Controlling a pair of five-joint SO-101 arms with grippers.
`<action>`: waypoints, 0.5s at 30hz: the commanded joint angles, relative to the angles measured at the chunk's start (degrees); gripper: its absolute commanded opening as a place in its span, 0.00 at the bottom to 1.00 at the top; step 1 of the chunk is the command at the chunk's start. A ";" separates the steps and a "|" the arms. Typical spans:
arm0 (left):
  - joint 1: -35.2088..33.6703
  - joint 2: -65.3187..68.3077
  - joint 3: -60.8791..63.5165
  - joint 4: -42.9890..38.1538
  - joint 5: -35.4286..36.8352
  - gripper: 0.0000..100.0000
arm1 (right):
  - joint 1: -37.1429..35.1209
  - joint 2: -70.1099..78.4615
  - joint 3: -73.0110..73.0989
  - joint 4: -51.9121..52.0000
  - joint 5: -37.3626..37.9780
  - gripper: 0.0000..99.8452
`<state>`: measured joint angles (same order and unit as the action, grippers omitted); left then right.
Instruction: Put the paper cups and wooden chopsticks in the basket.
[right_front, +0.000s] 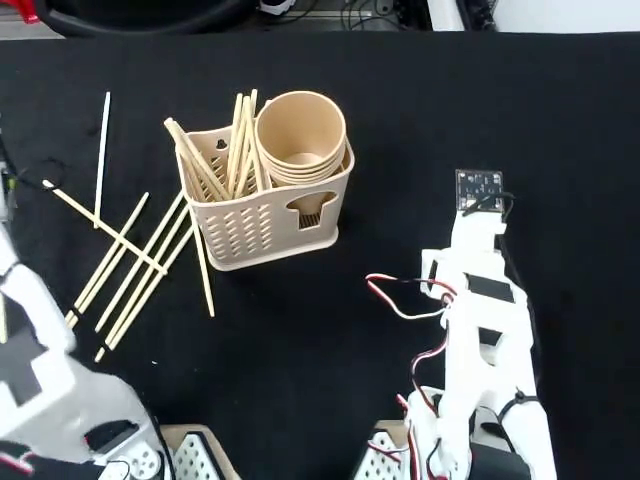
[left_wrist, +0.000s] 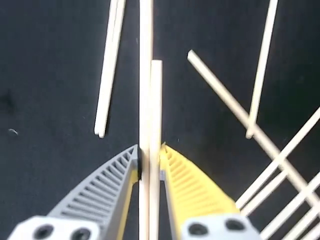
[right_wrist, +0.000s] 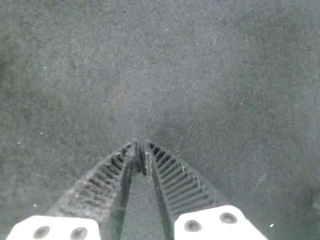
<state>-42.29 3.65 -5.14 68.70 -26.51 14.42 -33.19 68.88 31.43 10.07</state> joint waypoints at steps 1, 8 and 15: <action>3.12 -15.47 15.78 -13.80 5.63 0.03 | -0.09 -0.13 -0.13 -0.53 0.62 0.02; 6.46 -40.35 38.29 -34.90 13.10 0.03 | -0.09 -0.13 -0.13 -0.53 0.62 0.02; 12.26 -57.14 48.84 -43.69 13.71 0.03 | -0.09 -0.13 -0.13 -0.53 0.62 0.02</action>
<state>-33.23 -44.53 40.66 29.32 -13.85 14.42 -33.19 68.88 31.43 10.07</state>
